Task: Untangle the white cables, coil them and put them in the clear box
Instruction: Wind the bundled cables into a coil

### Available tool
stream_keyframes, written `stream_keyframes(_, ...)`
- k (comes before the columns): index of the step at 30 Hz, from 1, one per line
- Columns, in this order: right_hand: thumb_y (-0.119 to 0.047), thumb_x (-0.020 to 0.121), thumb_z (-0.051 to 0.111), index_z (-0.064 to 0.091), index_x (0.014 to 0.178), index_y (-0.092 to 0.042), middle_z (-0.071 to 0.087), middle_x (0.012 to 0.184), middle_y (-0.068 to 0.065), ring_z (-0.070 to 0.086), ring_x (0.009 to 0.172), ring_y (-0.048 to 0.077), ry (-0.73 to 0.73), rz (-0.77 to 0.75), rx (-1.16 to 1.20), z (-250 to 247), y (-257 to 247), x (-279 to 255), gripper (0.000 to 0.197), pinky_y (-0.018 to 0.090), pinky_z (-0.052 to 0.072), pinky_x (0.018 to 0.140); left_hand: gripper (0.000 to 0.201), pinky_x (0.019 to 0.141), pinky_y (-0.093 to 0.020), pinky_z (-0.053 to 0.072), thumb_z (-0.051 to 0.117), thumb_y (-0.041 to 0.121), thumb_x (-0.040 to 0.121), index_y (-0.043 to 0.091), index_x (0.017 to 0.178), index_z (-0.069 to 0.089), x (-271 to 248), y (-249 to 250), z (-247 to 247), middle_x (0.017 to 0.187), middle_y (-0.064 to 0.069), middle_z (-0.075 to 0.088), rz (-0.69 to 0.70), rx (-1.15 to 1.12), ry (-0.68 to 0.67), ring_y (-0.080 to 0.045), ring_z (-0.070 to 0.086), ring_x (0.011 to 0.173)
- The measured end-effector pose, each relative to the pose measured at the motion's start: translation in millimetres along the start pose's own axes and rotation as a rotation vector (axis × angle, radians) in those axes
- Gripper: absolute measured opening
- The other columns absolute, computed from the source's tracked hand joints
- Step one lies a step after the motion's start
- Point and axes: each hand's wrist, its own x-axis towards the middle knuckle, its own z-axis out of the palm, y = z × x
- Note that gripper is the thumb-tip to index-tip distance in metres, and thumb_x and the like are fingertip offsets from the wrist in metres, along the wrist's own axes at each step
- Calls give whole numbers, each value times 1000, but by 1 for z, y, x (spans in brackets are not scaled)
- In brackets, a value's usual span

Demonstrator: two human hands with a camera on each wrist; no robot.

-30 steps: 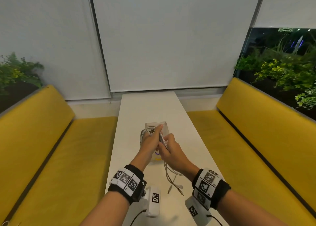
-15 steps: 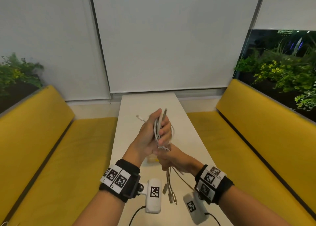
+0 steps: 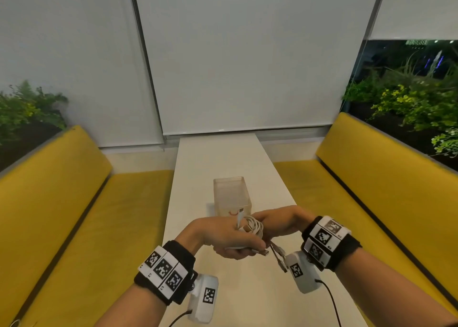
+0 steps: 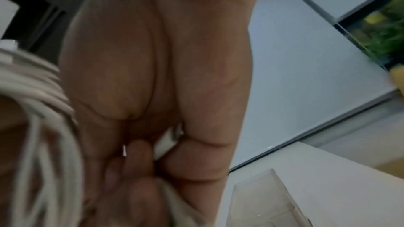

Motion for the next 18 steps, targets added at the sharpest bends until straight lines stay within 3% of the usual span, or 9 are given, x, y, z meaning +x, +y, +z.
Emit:
stream_keyframes(3,-24,89,47,59,106,-6,59,88,9,53,73,18,51,-27,220,0,3,-5,27,28,48,68,42,45,-21,36,63,42,95,0,94,66,4,-2,5,60,-3,55,-58,158,56,-17,46,48)
stream_keyframes(6,-25,90,44,56,99,5,50,86,20,50,69,18,53,-114,420,-3,9,-5,33,31,40,67,42,57,-32,41,65,51,90,9,84,64,13,-2,13,72,-6,56,-129,369,66,-24,48,64)
stream_keyframes(8,-47,95,40,55,106,9,55,91,23,57,71,17,97,-51,319,1,8,4,58,31,44,69,47,62,-37,44,64,55,87,7,86,65,21,-7,19,73,-6,57,-153,478,54,-24,50,66)
stream_keyframes(10,-70,91,34,51,130,-3,66,117,17,67,100,25,194,24,113,13,3,12,79,37,53,89,41,67,-39,51,65,56,87,15,84,65,28,-14,22,78,-5,60,-188,540,69,-22,53,70)
stream_keyframes(12,-62,98,27,47,138,-6,59,132,19,58,122,32,262,2,-61,25,1,17,72,43,48,105,34,71,-37,53,68,56,86,25,76,60,34,-18,24,79,-3,60,-227,558,85,-20,54,72)
stream_keyframes(14,-47,105,23,47,137,-1,57,133,23,54,124,36,324,1,-113,31,4,18,61,42,44,105,32,69,-35,50,69,55,86,27,75,61,40,-25,26,78,-1,59,-249,563,61,-21,53,72)
stream_keyframes(16,-41,106,24,52,133,-2,59,130,22,54,122,37,353,57,-147,32,11,21,55,41,44,102,40,71,-35,51,70,58,84,19,91,68,45,-33,28,84,-3,63,-247,589,36,-23,56,75)
stream_keyframes(18,-41,106,24,56,130,-5,62,128,19,57,118,34,395,88,-228,33,14,23,54,38,44,99,50,83,-40,58,69,60,83,17,109,69,50,-40,29,100,-6,71,-241,645,73,-28,64,89)
